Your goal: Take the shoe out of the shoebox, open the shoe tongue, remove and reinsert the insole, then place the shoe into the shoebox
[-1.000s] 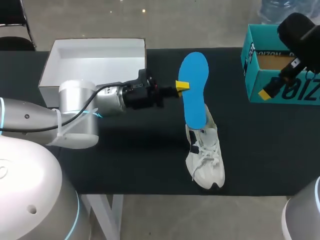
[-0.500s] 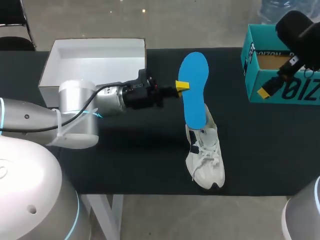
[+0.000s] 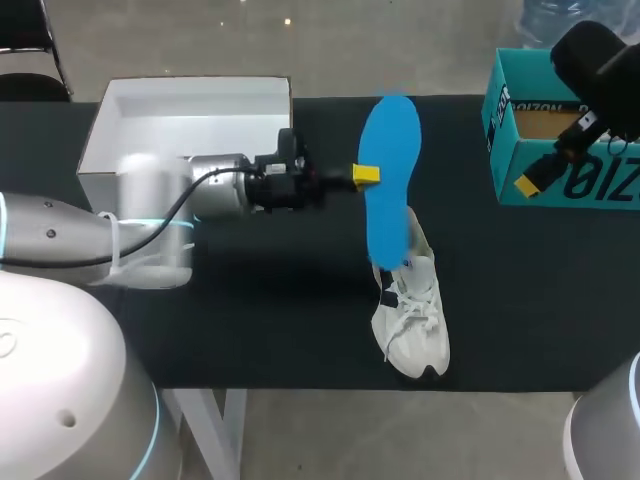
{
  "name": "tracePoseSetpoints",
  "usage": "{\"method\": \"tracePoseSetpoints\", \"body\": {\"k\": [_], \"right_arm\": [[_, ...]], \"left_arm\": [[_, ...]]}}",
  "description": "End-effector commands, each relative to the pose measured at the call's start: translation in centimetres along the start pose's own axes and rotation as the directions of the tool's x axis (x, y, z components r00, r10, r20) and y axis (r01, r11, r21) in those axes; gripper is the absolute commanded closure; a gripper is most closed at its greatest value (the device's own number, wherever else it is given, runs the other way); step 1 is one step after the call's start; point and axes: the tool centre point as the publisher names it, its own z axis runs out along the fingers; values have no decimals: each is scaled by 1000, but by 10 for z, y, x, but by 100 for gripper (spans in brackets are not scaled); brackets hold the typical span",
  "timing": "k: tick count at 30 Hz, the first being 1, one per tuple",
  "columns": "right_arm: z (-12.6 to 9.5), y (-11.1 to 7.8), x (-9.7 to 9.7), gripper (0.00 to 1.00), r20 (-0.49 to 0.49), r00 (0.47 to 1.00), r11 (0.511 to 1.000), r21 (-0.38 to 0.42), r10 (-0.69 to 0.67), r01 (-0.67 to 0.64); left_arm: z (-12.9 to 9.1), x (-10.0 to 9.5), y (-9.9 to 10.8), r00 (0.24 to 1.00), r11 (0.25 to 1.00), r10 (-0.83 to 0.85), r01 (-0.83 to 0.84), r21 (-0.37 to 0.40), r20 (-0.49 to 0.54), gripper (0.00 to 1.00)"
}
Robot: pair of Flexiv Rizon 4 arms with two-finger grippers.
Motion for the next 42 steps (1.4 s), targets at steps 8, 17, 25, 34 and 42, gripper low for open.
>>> {"method": "tracePoseSetpoints", "body": {"k": [8,17,25,34,42], "right_arm": [[0,5,-1,0,-2,1000,1000,10,1,-1],[0,5,-1,0,-2,1000,1000,10,1,-1],[0,5,-1,0,-2,1000,1000,10,1,-1],[0,5,-1,0,-2,1000,1000,10,1,-1],[0,5,-1,0,-2,1000,1000,10,1,-1]], "left_arm": [[-13,31,2,909,909,409,-414,-44,-82,100],[-2,30,8,945,945,317,-322,-55,-80,100],[-2,30,8,945,945,317,-322,-55,-80,100],[3,55,27,654,582,729,-747,-323,-200,100],[-7,79,23,475,393,865,-843,-366,-165,100]]}}
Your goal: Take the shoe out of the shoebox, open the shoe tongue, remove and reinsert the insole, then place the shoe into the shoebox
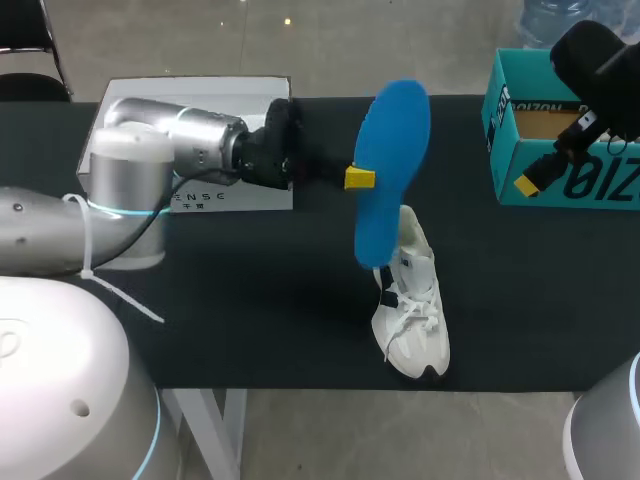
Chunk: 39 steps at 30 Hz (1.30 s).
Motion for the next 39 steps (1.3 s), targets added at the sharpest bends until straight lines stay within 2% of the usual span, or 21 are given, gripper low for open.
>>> {"method": "tracePoseSetpoints", "body": {"k": [1,9,27,28,30,34,36,39], "right_arm": [[0,4,-1,0,-2,1000,1000,9,1,-1],[0,4,-1,0,-2,1000,1000,9,1,-1],[0,4,-1,0,-2,1000,1000,9,1,-1],[0,4,-1,0,-2,1000,1000,9,1,-1],[0,4,-1,0,-2,1000,1000,9,1,-1],[0,4,-1,0,-2,1000,1000,9,1,-1],[0,4,-1,0,-2,1000,1000,9,1,-1],[0,4,-1,0,-2,1000,1000,9,1,-1]], "left_arm": [[-11,16,-17,929,912,364,-343,-227,59,100],[-7,12,-16,886,850,445,-371,-373,133,100],[-7,12,-16,886,850,445,-371,-373,133,100],[-5,14,-20,845,784,526,-439,-438,94,100],[-3,16,-24,767,675,641,-545,-497,31,100],[0,20,-22,543,348,821,-721,-599,-177,100],[-1,17,-19,516,298,828,-738,-606,-220,100],[-5,11,-16,487,264,840,-752,-604,-238,100]]}}
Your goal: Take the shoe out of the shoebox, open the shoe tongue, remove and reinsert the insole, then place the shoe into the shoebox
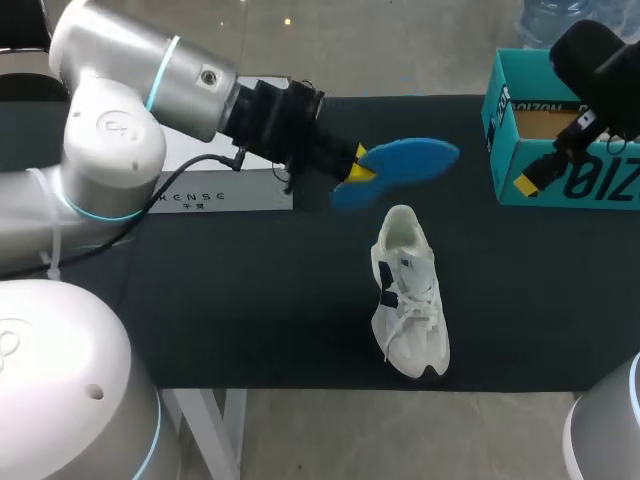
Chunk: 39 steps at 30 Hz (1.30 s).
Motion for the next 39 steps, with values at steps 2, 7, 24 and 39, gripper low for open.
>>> {"method": "tracePoseSetpoints", "body": {"k": [2,7,24,39], "right_arm": [[0,3,-1,0,-2,1000,1000,8,1,-1],[0,3,-1,0,-2,1000,1000,8,1,-1],[0,3,-1,0,-2,1000,1000,8,1,-1],[0,3,-1,0,-2,1000,1000,8,1,-1]], "left_arm": [[-1,-1,7,915,898,399,-402,-179,-51,100],[-1,-4,19,940,920,336,-340,-194,-55,100],[-1,-4,19,940,920,336,-340,-194,-55,100],[-1,-4,19,940,920,336,-340,-194,-55,100]]}}
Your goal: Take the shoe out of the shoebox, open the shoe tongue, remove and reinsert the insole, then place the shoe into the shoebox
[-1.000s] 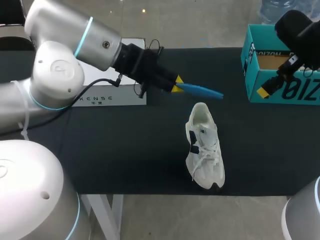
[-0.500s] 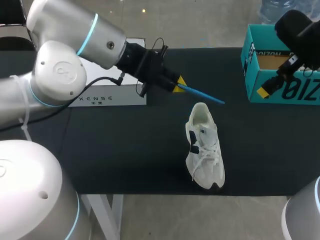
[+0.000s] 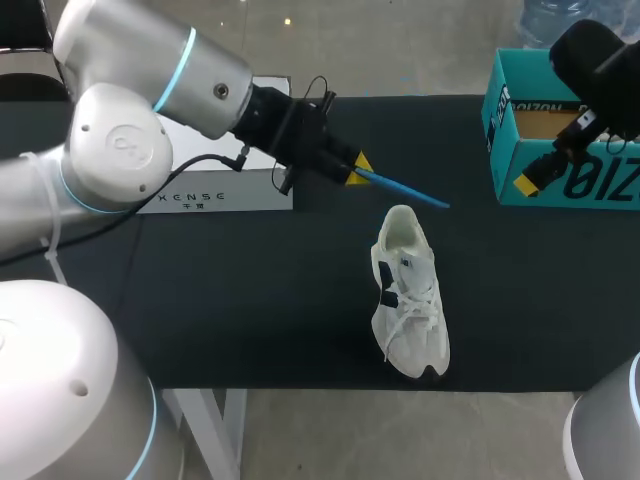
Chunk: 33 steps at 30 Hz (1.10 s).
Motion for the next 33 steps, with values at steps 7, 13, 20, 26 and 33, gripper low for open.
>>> {"method": "tracePoseSetpoints", "body": {"k": [7,13,20,26,33], "right_arm": [[0,3,-1,0,-2,1000,1000,7,1,-1],[0,3,-1,0,-2,1000,1000,7,1,-1],[0,3,-1,0,-2,1000,1000,7,1,-1],[0,3,-1,0,-2,1000,1000,7,1,-1],[0,3,-1,0,-2,1000,1000,7,1,-1]], "left_arm": [[-15,-6,0,969,985,157,-167,33,191,100],[-10,6,-6,920,954,269,-296,56,285,100],[-7,7,-15,857,906,393,-422,17,333,100],[-10,9,-10,826,876,469,-481,-41,312,100],[-8,11,-3,777,822,557,-566,-63,292,100]]}}
